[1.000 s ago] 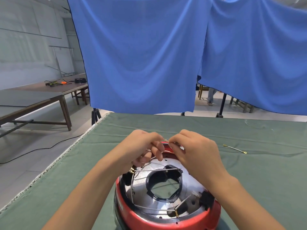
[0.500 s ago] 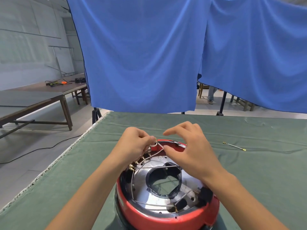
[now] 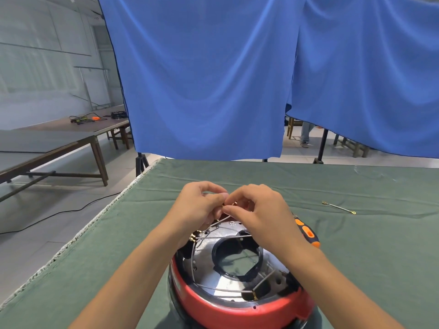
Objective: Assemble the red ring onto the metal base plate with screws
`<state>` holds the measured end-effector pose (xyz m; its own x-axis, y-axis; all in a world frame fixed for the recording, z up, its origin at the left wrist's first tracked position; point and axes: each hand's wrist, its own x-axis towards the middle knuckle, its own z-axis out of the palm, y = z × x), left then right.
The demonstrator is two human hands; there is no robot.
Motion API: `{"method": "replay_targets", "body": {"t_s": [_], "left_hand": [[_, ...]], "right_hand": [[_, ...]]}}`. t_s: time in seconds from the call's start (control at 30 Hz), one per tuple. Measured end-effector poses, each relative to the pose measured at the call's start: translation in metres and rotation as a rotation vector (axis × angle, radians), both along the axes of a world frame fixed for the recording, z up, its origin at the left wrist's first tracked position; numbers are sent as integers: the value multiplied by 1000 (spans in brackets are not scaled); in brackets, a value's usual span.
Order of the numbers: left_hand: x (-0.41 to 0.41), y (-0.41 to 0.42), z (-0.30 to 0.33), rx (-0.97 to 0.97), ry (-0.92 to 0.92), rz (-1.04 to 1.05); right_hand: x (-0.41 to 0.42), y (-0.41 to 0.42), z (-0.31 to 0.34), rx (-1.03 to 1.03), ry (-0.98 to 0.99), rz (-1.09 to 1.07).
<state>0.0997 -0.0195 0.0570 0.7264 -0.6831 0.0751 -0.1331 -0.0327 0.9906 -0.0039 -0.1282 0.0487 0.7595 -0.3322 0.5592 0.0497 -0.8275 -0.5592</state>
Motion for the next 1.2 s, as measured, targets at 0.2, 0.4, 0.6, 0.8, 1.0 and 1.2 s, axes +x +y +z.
{"method": "replay_targets", "body": {"t_s": [0.2,0.4,0.6,0.8,1.0,1.2], "left_hand": [[6,4,0,47,-13,43],[31,25,-16,359,-584,475],[47,16,-43,383,-397,266],[50,16,-55,176,-263,170],[49,16,-55,149,-250,160],[48,15,-53,166,-259,186]], "right_hand": [[13,-2,8,-9,116,51],[24,-1,0,-91,253,44],[35,7,-3,-179,399,43],[45,10,0,-220,444,76],[42,13,-8,-121,424,84],[40,17,-11,-100,390,70]]}}
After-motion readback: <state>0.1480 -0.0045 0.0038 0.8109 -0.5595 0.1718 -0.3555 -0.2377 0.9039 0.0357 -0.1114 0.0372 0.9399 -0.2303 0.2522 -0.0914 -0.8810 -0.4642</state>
